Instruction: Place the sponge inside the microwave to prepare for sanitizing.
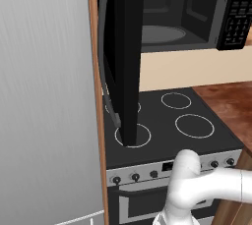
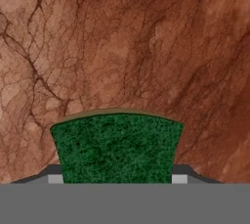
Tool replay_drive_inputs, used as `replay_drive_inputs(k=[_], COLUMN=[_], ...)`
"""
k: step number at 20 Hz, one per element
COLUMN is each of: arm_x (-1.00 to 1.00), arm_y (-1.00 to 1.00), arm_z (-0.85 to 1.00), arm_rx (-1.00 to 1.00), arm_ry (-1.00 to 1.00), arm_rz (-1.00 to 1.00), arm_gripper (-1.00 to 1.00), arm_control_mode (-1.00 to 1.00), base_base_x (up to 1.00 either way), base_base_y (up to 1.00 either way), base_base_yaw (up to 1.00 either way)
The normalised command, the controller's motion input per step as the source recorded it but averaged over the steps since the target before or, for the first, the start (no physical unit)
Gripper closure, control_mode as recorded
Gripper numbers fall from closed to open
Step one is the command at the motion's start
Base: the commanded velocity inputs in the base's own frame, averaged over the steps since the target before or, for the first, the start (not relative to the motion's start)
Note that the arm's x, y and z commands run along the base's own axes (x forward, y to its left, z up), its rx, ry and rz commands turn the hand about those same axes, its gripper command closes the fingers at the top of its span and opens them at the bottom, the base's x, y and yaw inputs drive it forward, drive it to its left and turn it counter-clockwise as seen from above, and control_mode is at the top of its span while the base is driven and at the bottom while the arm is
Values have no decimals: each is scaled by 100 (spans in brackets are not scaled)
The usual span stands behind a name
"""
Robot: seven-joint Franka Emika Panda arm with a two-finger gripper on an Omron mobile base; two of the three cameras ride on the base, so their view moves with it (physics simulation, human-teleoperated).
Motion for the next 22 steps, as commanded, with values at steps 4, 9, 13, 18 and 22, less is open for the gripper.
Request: replay_drive_inputs(k=[4, 9, 13, 18, 22], arm_x=[-24, -5, -7, -15, -15], arm_y=[50, 70, 70, 53, 50], arm_z=[19, 26, 28, 33, 38], arm_rx=[0, -6, -17, -18, -23], arm_ry=[-13, -12, -12, -23, -24], arm_rz=[5, 17, 28, 40, 36], arm_gripper=[100, 100, 100, 100, 100], arm_control_mode=[-100, -100, -100, -100, -100], base_base_x=[0, 0, 0, 0, 0], base_base_y=[0, 0, 0, 0, 0], base_base_yaw=[0, 0, 0, 0, 0])
